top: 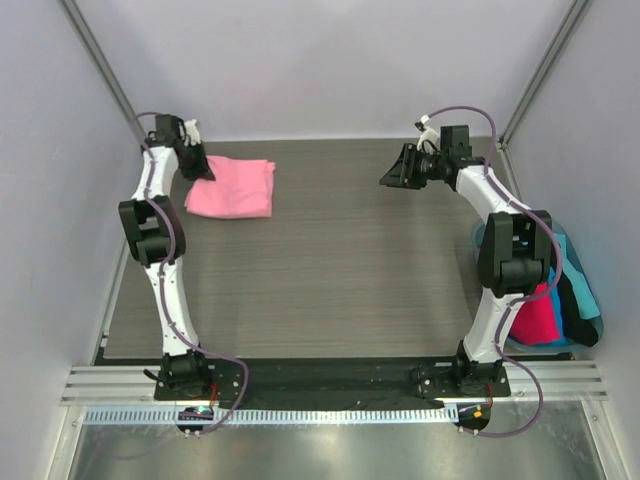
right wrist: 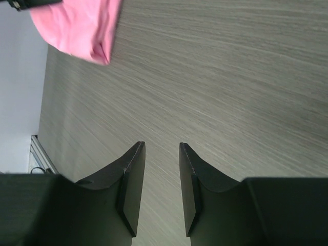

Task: Fold and stack the t-shirts
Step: Neatly place the folded tshirt to the corner

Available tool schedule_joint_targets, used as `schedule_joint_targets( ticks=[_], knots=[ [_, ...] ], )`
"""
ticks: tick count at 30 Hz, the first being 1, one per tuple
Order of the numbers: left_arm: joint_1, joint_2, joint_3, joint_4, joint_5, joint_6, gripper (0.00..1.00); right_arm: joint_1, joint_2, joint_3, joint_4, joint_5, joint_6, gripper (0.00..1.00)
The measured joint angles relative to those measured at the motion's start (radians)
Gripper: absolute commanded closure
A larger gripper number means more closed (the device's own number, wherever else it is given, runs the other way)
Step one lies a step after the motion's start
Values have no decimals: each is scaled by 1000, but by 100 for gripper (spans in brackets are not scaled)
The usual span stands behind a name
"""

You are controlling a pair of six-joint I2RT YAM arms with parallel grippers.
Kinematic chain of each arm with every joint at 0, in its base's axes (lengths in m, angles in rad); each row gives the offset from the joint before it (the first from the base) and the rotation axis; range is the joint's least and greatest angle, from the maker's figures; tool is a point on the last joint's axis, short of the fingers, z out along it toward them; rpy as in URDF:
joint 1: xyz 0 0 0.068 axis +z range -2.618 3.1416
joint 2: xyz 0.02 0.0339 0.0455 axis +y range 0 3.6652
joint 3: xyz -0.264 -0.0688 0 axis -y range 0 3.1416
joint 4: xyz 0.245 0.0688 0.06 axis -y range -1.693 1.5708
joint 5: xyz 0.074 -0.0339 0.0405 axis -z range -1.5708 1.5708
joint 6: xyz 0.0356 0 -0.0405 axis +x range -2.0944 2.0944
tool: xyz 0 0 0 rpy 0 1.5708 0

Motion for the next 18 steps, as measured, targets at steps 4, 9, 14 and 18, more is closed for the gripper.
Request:
schedule_joint_targets(
  ticks=[4,9,14,18],
  knots=[
    [68,26,81,6,-104,72,100,0,-23,-34,-15,15,-19,61],
    [101,93,160,43,-217,150,100,0,-58,-47,-32,30,-34,61],
    [102,186,230,101,-316,229,100,0,-98,-78,-36,46,-44,61],
    [97,224,247,143,-385,266,100,0,-110,-92,-41,58,-45,61]
  ],
)
